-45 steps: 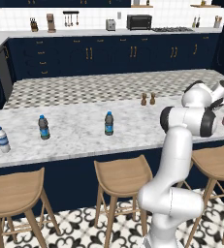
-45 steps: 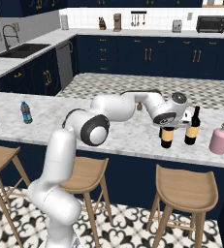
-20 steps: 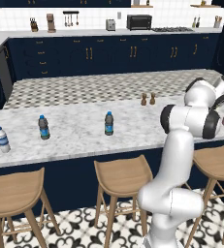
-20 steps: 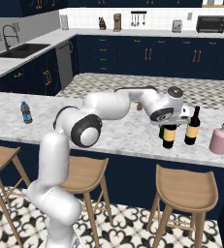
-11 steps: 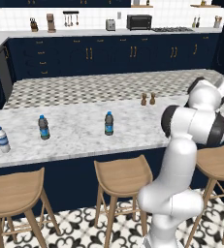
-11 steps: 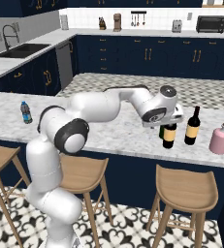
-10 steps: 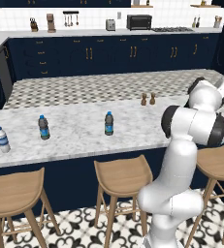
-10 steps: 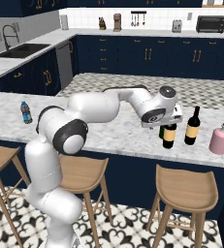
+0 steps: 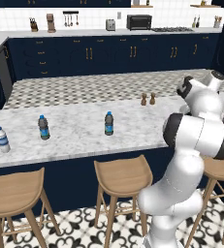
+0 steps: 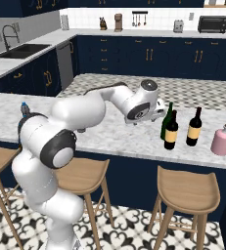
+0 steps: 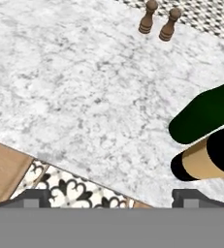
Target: Move the plastic bottles in the middle to the plastics group, and the glass bottles in the middle to the glass group.
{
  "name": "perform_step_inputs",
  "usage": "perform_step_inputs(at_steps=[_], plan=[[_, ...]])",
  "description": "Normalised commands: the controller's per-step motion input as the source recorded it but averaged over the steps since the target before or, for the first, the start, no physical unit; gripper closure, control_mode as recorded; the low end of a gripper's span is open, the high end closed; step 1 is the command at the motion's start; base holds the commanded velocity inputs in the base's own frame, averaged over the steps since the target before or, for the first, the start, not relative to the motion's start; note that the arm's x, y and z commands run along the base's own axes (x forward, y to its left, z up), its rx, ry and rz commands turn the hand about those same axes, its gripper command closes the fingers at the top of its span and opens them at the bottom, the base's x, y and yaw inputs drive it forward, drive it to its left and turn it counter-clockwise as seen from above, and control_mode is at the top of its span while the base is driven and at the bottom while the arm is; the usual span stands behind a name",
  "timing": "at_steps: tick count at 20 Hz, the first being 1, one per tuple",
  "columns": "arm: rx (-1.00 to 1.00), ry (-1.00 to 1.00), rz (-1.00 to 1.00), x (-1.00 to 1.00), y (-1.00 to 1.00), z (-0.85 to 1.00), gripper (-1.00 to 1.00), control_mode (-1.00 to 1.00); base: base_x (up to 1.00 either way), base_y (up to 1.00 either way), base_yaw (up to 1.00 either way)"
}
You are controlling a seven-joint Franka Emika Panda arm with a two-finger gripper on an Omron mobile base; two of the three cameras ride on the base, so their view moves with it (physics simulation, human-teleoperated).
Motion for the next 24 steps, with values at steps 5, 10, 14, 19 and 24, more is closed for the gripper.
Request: perform_step_inputs(at_steps=[5,10,14,19,24], plan=[[-0.01,0.01,0.00,-0.20,0.91,0.55,-1.00,-1.00,0.00,0.00,0.00],[0.00,0.05,0.00,-0.36,1.00,0.15,-1.00,-1.00,0.00,0.00,0.00],[0.00,0.10,0.00,-0.40,1.00,0.23,-1.00,-1.00,0.00,0.00,0.00],[0.00,0.00,0.00,-0.15,1.00,0.34,-1.00,-1.00,0.00,0.00,0.00],[0.03,0.00,-0.04,0.00,1.00,0.37,-1.00,-1.00,0.00,0.00,0.00]])
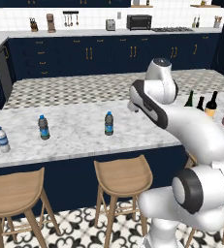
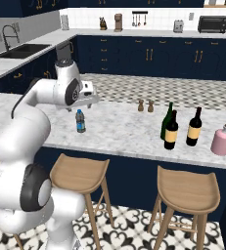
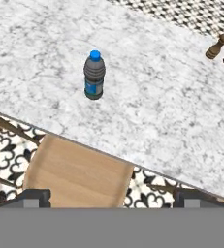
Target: Move the plastic bottles in the middle to the plastics group, and the glass bottles in the middle to the glass group.
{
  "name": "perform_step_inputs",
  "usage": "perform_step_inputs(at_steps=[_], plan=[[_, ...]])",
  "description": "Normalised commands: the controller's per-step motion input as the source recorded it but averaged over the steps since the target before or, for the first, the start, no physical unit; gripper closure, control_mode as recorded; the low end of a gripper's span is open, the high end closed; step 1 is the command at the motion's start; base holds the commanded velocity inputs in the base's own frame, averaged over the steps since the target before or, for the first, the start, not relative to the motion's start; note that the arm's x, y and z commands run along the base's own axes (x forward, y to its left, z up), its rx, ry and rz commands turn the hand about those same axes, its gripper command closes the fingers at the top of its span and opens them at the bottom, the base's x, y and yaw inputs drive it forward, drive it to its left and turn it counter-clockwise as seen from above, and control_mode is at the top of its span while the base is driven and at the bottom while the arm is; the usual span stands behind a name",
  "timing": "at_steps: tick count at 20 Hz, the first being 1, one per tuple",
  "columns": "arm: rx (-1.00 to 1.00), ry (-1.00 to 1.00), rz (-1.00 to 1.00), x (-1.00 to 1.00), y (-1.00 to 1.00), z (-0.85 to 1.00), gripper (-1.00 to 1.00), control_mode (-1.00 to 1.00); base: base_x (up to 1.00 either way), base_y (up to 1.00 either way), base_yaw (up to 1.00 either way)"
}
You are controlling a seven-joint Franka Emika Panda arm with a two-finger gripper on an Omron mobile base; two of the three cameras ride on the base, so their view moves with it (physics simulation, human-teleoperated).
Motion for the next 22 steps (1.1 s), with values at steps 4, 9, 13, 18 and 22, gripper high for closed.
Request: perform_step_inputs(at_steps=[4,9,13,18,22], plan=[[0.02,0.00,-0.01,0.00,1.00,0.05,-1.00,-1.00,0.00,0.00,0.00],[-0.01,0.02,-0.03,0.38,0.27,0.01,-1.00,-1.00,0.00,0.00,0.00],[0.02,0.00,0.00,0.67,0.00,-0.24,-1.00,-1.00,0.00,0.00,0.00],[0.04,-0.02,0.00,0.54,0.05,-0.51,-1.00,-1.00,0.00,0.00,0.00],[0.01,-0.06,-0.02,0.20,0.12,-0.13,-1.00,-1.00,0.00,0.00,0.00]])
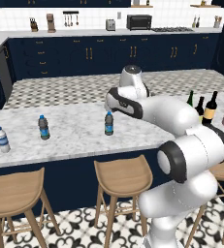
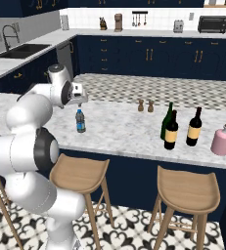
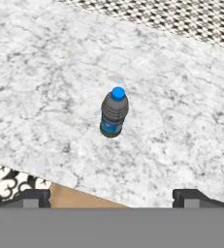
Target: Move the plastic bottles in the middle to the plastics group, and the glass bottles in the middle to the glass group.
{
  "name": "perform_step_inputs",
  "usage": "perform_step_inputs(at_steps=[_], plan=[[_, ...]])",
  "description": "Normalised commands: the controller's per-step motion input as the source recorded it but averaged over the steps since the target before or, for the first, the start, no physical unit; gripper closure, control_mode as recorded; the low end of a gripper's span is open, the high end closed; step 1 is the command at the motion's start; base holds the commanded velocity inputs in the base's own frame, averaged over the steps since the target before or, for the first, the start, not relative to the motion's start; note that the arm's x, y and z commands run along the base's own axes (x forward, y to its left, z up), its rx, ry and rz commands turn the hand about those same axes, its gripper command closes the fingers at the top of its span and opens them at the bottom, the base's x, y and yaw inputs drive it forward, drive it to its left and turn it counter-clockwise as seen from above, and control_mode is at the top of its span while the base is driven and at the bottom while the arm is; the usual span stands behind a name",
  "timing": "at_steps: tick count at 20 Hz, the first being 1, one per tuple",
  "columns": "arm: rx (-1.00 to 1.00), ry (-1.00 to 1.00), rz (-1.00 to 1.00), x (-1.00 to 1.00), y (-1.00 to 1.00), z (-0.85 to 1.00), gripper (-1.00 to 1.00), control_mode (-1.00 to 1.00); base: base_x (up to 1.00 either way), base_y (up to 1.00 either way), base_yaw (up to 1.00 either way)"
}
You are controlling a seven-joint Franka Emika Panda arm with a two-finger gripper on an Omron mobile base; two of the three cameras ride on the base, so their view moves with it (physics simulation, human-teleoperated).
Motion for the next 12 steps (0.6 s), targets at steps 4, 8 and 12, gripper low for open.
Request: perform_step_inputs(at_steps=[4,8,12], plan=[[0.00,-0.02,-0.08,0.24,0.18,0.00,-1.00,-1.00,0.00,0.00,0.00],[0.01,0.00,-0.06,0.15,0.07,0.00,-1.00,-1.00,0.00,0.00,0.00],[0.02,0.00,-0.03,0.35,0.00,-0.05,-1.00,-1.00,0.00,0.00,0.00]])
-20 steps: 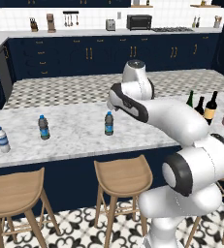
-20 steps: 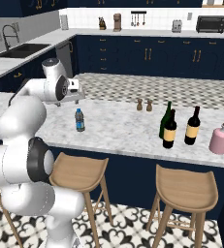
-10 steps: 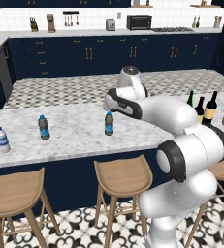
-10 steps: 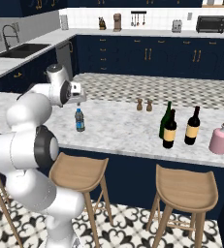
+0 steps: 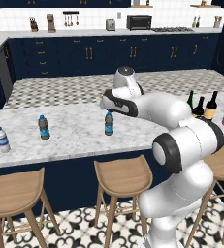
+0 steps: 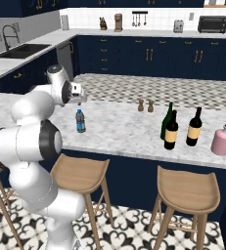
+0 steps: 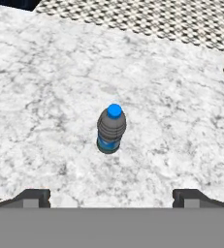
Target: Move the plastic bottles in the middle to the plastics group, and the glass bottles in the middle to the glass group.
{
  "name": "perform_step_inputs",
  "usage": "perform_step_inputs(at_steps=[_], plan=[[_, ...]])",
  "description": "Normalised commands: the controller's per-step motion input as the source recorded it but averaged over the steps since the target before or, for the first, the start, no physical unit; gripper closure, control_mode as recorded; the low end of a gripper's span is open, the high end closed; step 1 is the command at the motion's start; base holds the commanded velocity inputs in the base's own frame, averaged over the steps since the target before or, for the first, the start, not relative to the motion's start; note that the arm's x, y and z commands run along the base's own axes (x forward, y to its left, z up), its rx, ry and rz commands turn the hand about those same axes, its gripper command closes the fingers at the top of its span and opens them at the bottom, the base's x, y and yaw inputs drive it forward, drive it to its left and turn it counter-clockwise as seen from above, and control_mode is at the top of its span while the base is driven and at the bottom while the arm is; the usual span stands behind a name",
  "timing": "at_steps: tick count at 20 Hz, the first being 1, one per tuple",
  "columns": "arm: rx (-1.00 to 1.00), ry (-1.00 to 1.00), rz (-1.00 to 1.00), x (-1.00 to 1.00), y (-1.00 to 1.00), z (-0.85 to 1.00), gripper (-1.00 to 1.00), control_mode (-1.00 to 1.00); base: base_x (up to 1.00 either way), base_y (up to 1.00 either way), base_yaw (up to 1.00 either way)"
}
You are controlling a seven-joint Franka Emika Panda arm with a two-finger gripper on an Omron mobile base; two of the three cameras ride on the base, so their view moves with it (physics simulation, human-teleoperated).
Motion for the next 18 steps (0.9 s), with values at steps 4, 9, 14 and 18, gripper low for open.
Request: perform_step_inputs(at_steps=[4,9,14,18], plan=[[0.01,0.00,0.00,0.23,0.00,-0.21,-1.00,-1.00,0.00,0.00,0.00],[0.02,0.00,0.00,0.04,0.00,-0.30,-1.00,-1.00,0.00,0.00,0.00],[0.01,0.00,0.00,0.15,0.01,-0.24,-1.00,-1.00,0.00,0.00,0.00],[0.03,0.00,0.00,0.31,0.01,-0.11,-1.00,-1.00,0.00,0.00,0.00]])
